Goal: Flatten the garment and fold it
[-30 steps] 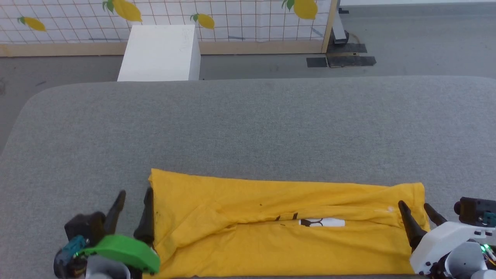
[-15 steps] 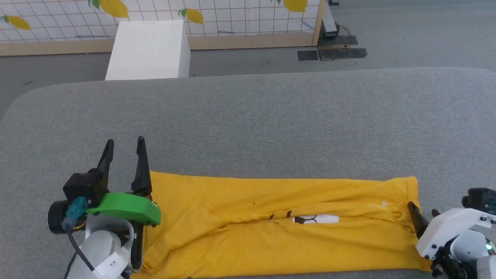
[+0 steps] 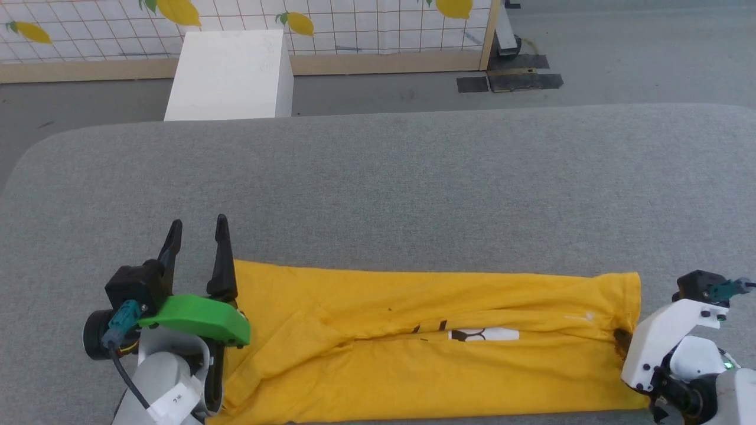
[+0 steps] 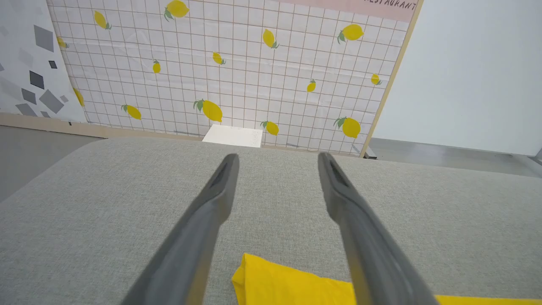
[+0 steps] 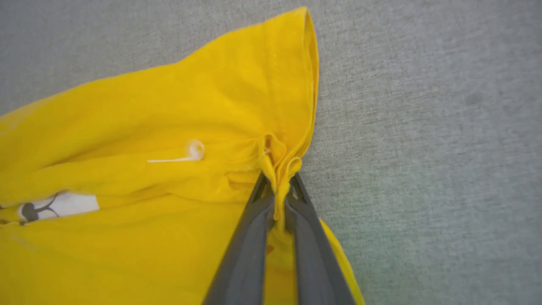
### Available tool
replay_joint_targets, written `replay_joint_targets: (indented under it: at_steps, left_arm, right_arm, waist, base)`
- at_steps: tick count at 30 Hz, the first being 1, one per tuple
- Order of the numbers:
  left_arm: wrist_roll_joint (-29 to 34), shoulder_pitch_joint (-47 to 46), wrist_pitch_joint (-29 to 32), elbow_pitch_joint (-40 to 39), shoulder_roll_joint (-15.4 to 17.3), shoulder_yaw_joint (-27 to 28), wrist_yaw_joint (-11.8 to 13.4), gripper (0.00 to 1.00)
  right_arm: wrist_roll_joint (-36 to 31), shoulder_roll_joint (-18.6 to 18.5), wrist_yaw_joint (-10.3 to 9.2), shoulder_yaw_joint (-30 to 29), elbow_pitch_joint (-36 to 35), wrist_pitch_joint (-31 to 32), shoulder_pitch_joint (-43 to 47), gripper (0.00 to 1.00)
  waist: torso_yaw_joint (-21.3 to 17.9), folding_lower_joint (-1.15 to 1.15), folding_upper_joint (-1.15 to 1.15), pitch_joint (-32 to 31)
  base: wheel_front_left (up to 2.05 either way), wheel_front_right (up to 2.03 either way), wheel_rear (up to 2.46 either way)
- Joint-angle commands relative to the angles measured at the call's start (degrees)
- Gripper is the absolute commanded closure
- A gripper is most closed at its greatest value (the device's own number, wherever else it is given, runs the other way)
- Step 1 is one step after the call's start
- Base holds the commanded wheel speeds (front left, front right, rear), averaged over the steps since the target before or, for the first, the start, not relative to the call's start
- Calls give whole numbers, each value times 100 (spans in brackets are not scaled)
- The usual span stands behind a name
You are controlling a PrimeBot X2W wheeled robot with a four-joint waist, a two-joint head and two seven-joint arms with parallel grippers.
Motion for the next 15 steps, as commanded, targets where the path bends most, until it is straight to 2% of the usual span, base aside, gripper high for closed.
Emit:
replay_joint_targets:
  at_steps: [1, 4, 8, 15]
  left_arm:
    - [76, -93, -26, 33, -33, 57, -54, 0]
    - [126, -97, -26, 42, -78, 131, -94, 0]
    - [188, -67, -26, 47, -134, 222, -150, 0]
    - [274, 0, -26, 66, -214, 332, -256, 0]
  right_arm:
    - [-97, 44, -9, 3, -32, -82, 82, 100]
    - [-246, 44, -9, -144, -123, -290, 75, 100]
    - [-757, 41, -9, -633, -165, -684, 47, 100]
    - [-1654, -472, -9, -1498, 40, -1457, -84, 100]
  waist:
    - [-3, 0, 0, -1]
    - [-9, 0, 0, -1]
    - [-5, 0, 0, -1]
    - [38, 0, 0, 56]
  base:
    - [0, 0, 0]
    - [0, 0, 0]
    - [0, 0, 0]
    - [0, 0, 0]
